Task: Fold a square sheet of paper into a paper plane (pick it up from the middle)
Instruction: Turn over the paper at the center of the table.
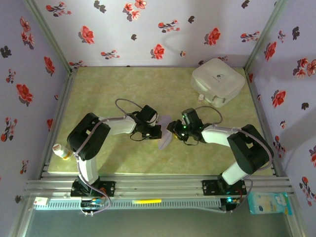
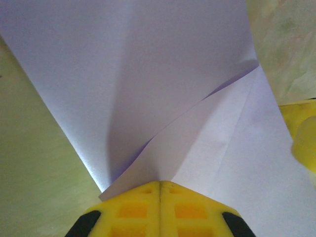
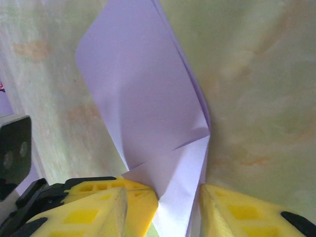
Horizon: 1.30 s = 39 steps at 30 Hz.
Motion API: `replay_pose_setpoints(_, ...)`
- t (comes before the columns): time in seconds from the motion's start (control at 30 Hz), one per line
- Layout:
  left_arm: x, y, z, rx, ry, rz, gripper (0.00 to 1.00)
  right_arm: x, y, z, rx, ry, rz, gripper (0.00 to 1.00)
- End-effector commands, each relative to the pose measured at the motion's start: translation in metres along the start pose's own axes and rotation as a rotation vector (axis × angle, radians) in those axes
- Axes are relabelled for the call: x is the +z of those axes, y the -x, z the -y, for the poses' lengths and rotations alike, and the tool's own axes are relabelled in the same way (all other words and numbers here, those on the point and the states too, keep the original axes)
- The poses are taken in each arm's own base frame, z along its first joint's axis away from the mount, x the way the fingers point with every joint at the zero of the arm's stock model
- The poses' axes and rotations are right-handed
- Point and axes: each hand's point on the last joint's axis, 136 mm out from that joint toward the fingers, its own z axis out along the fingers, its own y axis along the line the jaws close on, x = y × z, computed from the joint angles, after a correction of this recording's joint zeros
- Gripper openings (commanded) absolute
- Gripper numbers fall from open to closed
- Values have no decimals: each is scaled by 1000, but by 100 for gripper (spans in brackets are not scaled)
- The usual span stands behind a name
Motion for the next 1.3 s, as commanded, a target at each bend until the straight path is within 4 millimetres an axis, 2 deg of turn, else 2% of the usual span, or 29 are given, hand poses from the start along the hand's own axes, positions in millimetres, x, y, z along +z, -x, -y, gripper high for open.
replay_pose_setpoints(0.0,0,-17,-20,-26,71,-58,1,2,1,15,42,-32,13,43)
replay_pose_setpoints(0.13,0,-17,-20,-26,70,-56,1,7,-1,13,39,-3,0,42)
replay_pose_setpoints(0.43,-1,-16,-19,-26,70,-58,0,6,10,7,29,54,36,36)
replay_pose_setpoints(0.8,-5,-11,-13,-33,49,-43,0,11,14,11,26,67,25,30)
replay_pose_setpoints(1.03,-6,-12,-14,-41,49,-44,0,14,15,11,9,56,11,20)
replay_pose_setpoints(1.27,-9,-9,-9,-38,33,-37,1,20,15,11,4,52,-5,19)
